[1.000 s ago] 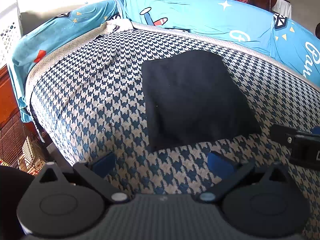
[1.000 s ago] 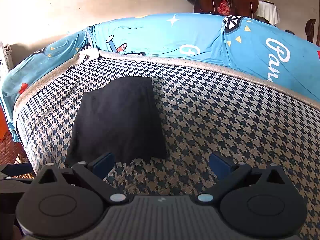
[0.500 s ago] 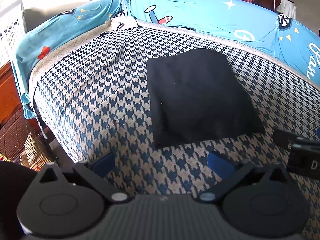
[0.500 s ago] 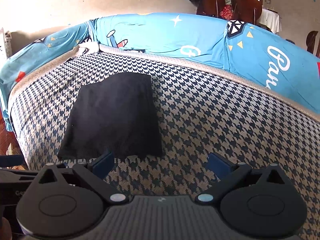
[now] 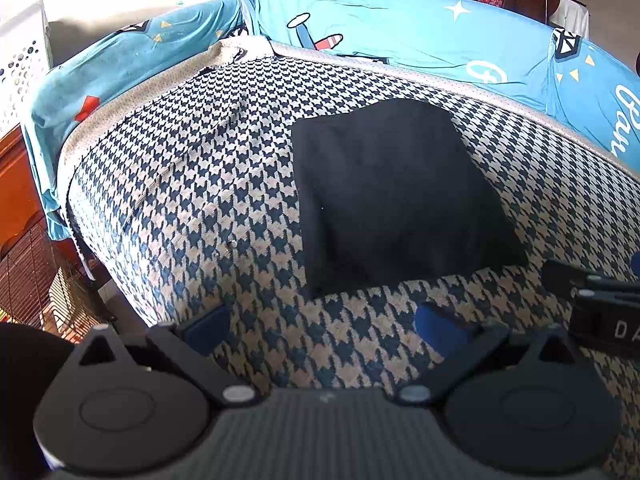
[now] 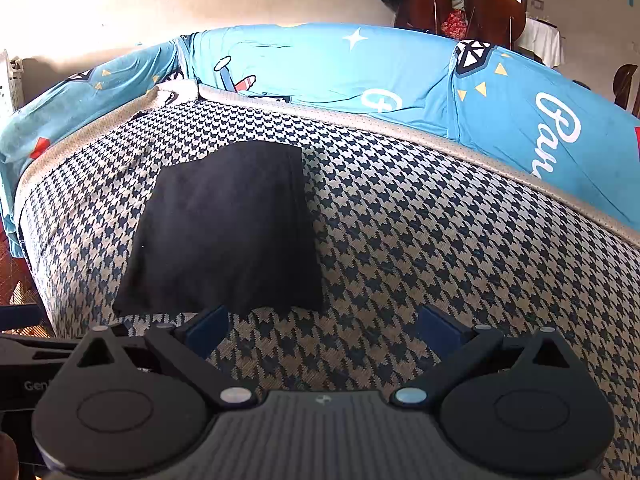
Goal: Fold clothes
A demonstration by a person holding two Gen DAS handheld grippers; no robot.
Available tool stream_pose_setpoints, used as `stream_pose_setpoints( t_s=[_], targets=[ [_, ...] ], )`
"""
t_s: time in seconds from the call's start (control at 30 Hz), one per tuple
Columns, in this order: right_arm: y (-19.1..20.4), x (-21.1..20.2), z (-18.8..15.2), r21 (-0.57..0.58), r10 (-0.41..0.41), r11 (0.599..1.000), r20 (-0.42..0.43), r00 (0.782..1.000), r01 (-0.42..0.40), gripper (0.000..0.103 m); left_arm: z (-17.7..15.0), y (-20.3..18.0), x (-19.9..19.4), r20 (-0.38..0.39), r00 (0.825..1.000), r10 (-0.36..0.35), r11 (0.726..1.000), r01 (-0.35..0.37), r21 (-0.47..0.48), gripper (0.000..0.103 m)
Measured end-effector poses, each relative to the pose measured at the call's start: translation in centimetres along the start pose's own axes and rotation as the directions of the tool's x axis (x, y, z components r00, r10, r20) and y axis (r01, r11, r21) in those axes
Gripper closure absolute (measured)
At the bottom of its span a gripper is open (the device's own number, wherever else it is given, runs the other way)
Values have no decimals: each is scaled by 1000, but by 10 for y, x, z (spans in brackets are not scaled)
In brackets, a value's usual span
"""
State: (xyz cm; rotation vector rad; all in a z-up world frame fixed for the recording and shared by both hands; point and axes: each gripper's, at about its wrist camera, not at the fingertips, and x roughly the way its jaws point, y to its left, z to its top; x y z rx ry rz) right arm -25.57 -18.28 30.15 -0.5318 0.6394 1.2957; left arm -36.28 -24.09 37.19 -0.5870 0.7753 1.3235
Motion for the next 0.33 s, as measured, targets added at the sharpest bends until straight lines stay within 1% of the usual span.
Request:
stream_pose_setpoints(
  t_s=[0.33],
  targets=[
    [-1, 0, 0, 9, -4, 1000, -6, 1000, 4, 1, 0, 0, -1, 5, 1000, -10, 1000, 10, -2, 0]
  ],
)
